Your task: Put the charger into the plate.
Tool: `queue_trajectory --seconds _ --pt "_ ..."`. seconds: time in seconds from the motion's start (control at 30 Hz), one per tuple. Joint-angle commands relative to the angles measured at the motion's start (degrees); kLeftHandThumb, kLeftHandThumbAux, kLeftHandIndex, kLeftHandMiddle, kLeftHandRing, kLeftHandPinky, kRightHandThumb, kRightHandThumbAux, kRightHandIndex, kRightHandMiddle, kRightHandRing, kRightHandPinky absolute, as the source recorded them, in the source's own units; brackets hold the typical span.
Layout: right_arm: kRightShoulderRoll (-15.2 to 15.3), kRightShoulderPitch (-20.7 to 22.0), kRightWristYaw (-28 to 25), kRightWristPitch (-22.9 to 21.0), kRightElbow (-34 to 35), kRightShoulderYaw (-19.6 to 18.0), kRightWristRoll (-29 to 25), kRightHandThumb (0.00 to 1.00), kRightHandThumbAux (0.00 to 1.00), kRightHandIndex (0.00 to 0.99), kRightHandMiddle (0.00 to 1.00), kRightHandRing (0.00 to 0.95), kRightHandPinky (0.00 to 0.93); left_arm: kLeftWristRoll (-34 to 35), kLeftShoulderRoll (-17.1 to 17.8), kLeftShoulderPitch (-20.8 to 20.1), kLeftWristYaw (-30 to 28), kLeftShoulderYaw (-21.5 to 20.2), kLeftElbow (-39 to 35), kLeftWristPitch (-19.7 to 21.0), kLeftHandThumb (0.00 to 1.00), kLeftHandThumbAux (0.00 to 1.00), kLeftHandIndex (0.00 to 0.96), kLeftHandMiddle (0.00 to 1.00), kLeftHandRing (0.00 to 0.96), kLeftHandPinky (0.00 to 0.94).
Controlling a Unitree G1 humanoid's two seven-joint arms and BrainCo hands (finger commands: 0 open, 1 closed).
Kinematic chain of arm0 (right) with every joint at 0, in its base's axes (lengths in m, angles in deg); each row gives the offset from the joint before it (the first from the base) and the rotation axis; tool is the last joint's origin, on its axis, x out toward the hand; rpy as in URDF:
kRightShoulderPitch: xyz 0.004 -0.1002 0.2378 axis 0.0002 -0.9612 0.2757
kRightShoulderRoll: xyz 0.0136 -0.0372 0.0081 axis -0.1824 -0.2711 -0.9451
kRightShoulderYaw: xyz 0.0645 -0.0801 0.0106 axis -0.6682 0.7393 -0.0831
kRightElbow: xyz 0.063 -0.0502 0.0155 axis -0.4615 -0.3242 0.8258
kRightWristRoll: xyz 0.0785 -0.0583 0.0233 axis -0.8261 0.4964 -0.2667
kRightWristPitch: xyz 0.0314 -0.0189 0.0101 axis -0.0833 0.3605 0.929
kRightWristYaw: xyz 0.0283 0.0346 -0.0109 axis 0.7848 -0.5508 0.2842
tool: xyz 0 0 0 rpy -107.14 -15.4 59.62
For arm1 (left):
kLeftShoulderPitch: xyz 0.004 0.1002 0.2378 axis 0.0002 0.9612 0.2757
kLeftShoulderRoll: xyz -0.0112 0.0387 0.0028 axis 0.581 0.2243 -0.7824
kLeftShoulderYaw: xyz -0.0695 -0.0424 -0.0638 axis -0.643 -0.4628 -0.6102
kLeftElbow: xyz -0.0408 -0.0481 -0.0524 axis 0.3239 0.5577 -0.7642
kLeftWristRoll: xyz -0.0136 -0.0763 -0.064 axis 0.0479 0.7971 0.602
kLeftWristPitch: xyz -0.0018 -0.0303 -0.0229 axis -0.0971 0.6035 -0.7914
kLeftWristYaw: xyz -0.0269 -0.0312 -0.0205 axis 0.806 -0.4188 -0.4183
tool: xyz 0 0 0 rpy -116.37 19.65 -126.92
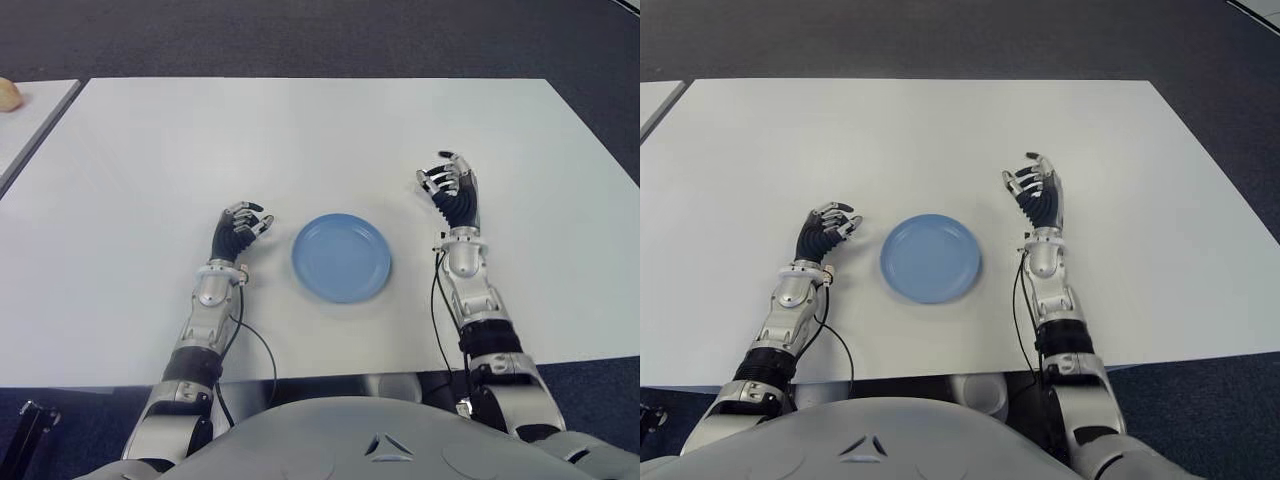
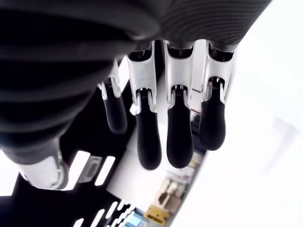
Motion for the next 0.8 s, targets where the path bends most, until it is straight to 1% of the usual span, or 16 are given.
queue_trajectory --seconds 0.03,0.13,0.2,0.23,0.33,0.5,0.63,0.73,0.8 --pt "1.8 4.3 3.3 -1.3 -5.7 1.6 3.4 0.602 0.371 0.007 0.017 0.019 0.026 -0.5 -0.1 1.1 0.3 -0.2 1.2 1.3 0.708 0.718 0.434 0.652 0.641 0.623" --pt "2.3 6.4 5.3 -2.0 -7.9 2.4 4.8 0.597 0.328 0.002 0.005 0.006 0.008 -0.6 -0.1 1.2 0.4 -0.2 1.0 1.3 0.708 0.718 0.434 0.648 0.637 0.621" --pt "2.6 8.4 7.0 -3.7 -9.8 3.2 6.3 0.586 0.289 0.001 0.002 0.003 0.004 -0.5 -0.1 1.3 0.3 -0.2 0.7 1.5 0.709 0.718 0.434 0.647 0.638 0.625" --pt "2.9 9.5 7.8 -5.3 -10.7 3.6 7.2 0.582 0.272 0.000 0.001 0.001 0.002 -0.5 -0.1 1.3 0.2 -0.2 0.5 1.6 0.709 0.718 0.434 0.648 0.639 0.627" --pt "3.3 11.5 8.8 -8.1 -12.6 4.4 8.4 0.569 0.229 0.000 0.000 0.000 0.000 -0.5 -0.1 1.5 0.2 -0.2 0.2 1.8 0.708 0.718 0.434 0.650 0.642 0.629" --pt "4.3 16.0 7.3 -14.2 -16.8 6.2 9.4 0.569 0.195 0.000 0.000 0.000 0.000 -0.4 -0.1 1.6 0.3 -0.3 -0.2 2.0 0.708 0.718 0.434 0.650 0.642 0.628" --pt "4.8 18.2 5.9 -17.4 -19.2 7.4 9.4 0.575 0.185 0.000 0.000 0.000 0.000 -0.6 -0.2 1.7 0.7 -0.3 -0.5 2.1 0.709 0.718 0.435 0.650 0.641 0.630" --pt "4.8 22.8 4.3 -19.4 -26.9 8.7 9.1 0.583 0.184 0.000 0.000 0.000 0.000 -0.6 -0.3 1.9 0.8 -0.3 -0.8 2.4 0.708 0.718 0.435 0.649 0.639 0.628" --pt "4.8 24.7 3.7 -20.0 -30.2 9.4 8.9 0.588 0.184 0.000 0.000 0.000 0.000 -0.5 -0.3 2.0 0.8 -0.3 -0.9 2.4 0.708 0.718 0.435 0.648 0.639 0.627"
